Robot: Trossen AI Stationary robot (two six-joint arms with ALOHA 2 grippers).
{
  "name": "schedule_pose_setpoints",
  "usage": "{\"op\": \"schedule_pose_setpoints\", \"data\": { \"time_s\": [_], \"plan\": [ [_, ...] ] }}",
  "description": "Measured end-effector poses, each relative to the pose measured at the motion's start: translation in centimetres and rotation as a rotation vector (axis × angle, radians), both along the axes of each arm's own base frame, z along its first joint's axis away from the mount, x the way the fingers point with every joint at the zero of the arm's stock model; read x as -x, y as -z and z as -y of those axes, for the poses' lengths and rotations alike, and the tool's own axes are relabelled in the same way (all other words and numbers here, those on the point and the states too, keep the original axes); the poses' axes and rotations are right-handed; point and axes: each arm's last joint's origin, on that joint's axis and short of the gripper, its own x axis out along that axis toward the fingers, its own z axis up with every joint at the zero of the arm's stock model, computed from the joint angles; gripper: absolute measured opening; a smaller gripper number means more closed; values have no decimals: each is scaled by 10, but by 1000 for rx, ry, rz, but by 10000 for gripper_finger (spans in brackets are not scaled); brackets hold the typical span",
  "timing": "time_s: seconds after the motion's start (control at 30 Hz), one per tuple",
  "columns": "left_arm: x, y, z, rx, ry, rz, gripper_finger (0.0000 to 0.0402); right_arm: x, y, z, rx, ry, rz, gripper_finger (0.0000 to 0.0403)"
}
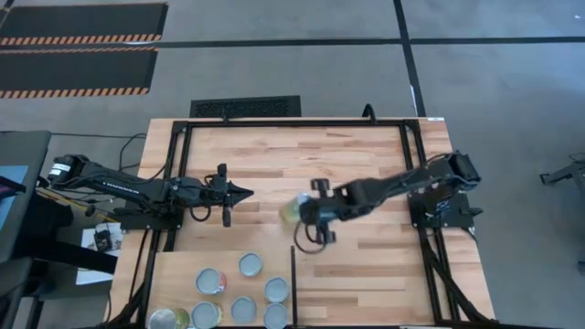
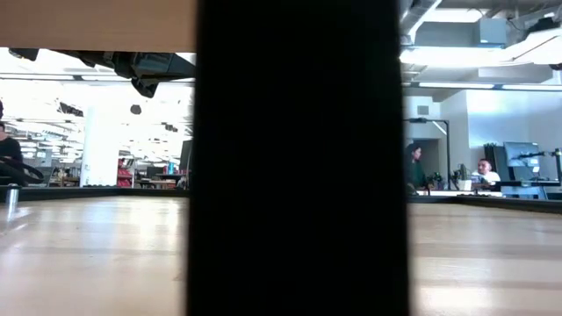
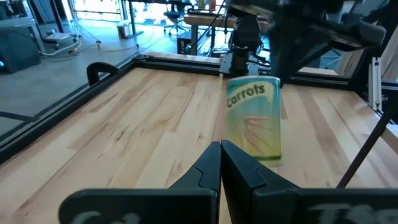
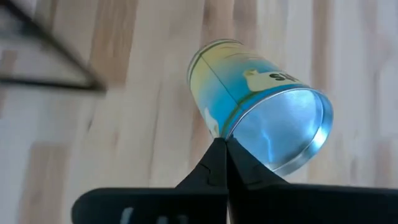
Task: Pick and place cans onto a shelf
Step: Put the canned carrots on the shelf
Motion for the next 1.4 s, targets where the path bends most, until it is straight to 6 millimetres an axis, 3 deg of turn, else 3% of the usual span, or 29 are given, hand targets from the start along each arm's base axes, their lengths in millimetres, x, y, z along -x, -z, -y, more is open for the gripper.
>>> {"op": "schedule_pose_setpoints", "data": {
  "time_s": [0.2, 0.3, 0.47, 0.77, 0.97, 1.4],
  "plan": [
    [0, 0, 0, -21, -3, -2, 0, -17, -10, 13, 42, -107, 153, 4],
    [2, -3, -1, -34, -3, 13, 0, -29, -1, 11, 54, -153, 180, 4],
    [12, -13, -2, -31, -23, 64, 0, -54, 21, 5, 103, -222, 103, 4],
    [31, -21, -5, -30, -49, 77, 0, -104, 32, 5, 192, -326, -13, 3],
    [35, -19, -6, -63, -52, 50, 0, -125, 46, 10, 242, -397, -74, 4],
    [43, -19, -8, -57, -75, 33, 0, -142, 59, 15, 270, -434, -93, 9]
  ]
}}
